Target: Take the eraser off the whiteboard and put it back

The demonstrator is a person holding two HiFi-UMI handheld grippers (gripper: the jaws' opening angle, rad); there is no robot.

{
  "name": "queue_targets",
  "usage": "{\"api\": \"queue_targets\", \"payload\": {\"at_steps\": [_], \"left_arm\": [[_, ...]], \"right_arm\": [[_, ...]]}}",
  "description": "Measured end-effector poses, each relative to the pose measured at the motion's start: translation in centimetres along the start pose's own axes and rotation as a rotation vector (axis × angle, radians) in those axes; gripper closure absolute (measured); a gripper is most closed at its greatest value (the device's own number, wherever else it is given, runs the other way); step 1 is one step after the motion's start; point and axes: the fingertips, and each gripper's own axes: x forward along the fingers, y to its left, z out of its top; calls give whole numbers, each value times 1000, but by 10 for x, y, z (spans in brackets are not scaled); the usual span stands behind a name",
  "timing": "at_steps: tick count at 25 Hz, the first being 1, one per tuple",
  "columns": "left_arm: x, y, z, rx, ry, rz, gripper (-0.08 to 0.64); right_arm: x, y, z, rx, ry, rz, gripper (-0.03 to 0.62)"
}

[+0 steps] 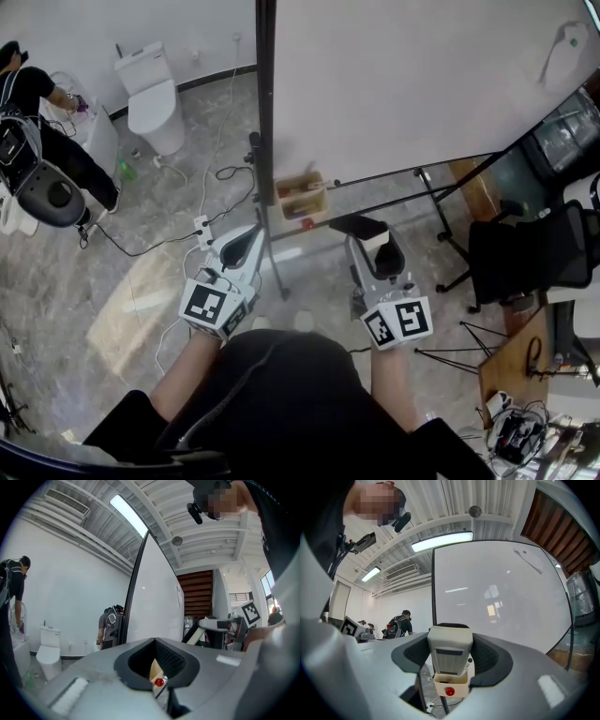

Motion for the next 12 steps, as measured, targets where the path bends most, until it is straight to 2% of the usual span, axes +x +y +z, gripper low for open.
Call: {"api": "queue_targets", "payload": {"at_steps": [12], "left_arm": [[-5, -11, 1, 13, -12, -32, 554]], "right_arm": [[-25, 8, 21, -10, -39, -6, 324]]}}
